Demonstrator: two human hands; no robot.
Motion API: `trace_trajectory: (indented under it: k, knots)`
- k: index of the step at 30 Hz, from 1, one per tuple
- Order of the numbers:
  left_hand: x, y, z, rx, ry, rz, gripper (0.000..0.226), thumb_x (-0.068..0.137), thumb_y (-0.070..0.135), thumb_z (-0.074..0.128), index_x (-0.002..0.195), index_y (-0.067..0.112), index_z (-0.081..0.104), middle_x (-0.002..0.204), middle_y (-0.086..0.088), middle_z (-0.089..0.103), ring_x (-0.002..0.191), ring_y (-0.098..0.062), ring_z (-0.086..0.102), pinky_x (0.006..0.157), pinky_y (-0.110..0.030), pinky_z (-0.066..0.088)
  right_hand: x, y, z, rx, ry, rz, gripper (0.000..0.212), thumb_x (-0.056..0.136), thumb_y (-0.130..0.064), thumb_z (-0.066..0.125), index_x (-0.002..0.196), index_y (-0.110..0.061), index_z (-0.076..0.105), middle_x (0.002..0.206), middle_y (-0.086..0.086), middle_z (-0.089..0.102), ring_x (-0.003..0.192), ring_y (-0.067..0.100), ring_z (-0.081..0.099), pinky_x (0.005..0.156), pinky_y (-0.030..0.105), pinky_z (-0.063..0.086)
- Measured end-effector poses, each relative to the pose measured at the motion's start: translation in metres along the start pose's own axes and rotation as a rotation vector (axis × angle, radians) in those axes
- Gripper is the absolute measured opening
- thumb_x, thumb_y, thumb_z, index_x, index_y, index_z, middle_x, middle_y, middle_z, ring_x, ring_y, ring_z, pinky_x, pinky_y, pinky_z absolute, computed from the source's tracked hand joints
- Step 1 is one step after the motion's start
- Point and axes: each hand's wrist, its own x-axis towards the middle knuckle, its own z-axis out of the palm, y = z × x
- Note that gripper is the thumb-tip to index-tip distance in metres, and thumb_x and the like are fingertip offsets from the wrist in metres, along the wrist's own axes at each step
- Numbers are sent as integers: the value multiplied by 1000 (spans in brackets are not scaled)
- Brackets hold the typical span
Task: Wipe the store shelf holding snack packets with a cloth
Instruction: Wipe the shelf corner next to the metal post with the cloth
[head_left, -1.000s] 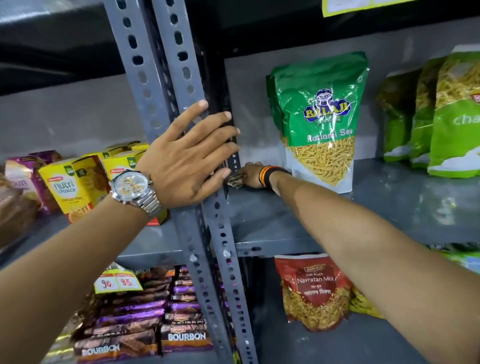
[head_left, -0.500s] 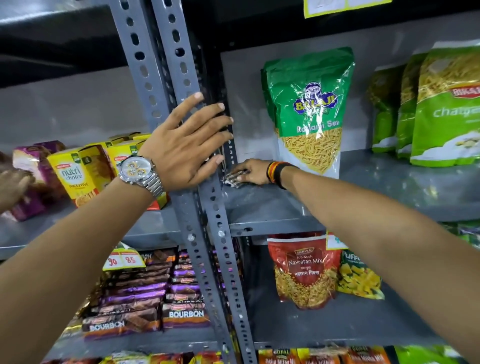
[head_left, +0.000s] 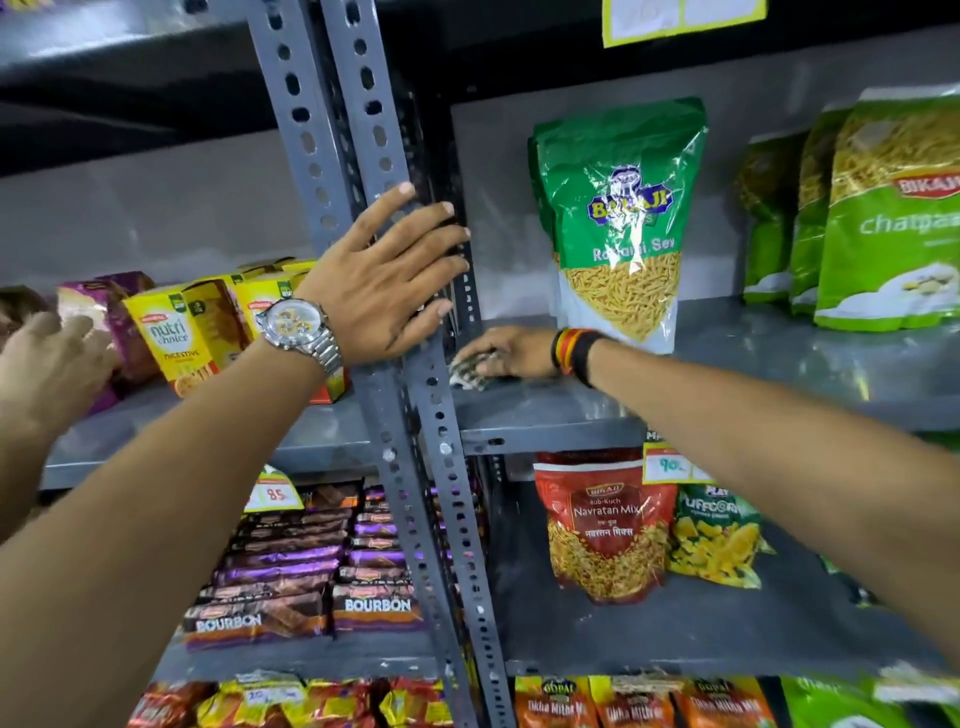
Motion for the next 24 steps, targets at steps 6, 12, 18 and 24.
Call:
trace_trajectory:
  k: [6,12,18,24]
  knots:
    - [0,0,-1,12,-6,4,55,105,41,27,142,9,53,158,-13,42,151,-33,27,125,-57,10,-31,-6,9,-27,-94,-120,36,96,-22,54,132,-20,55,117,-3,53,106,4,49,96,9,34]
    - [1,1,1,15,6,8,55,105,41,27,141,9,54,157,-13,43,150,-33,30,124,-59,15,-10,-13,-1,77,-27,-86,34,94,-11,54,127,-12,60,115,-8,65,100,4,60,94,11,43]
    - [1,0,2,31,16,12,56,106,41,25,142,9,53,157,-13,43,151,-34,29,125,-58,11,-22,-18,16,-22,-81,-189,34,96,-21,55,130,-17,57,120,-3,51,109,3,46,100,13,32]
    - [1,1,3,26,10,6,56,105,41,25,142,9,53,157,-13,43,151,-34,28,125,-57,10,-33,-6,-13,13,-29,-84,34,96,-17,55,130,-17,58,95,-28,49,90,-7,49,75,-10,29]
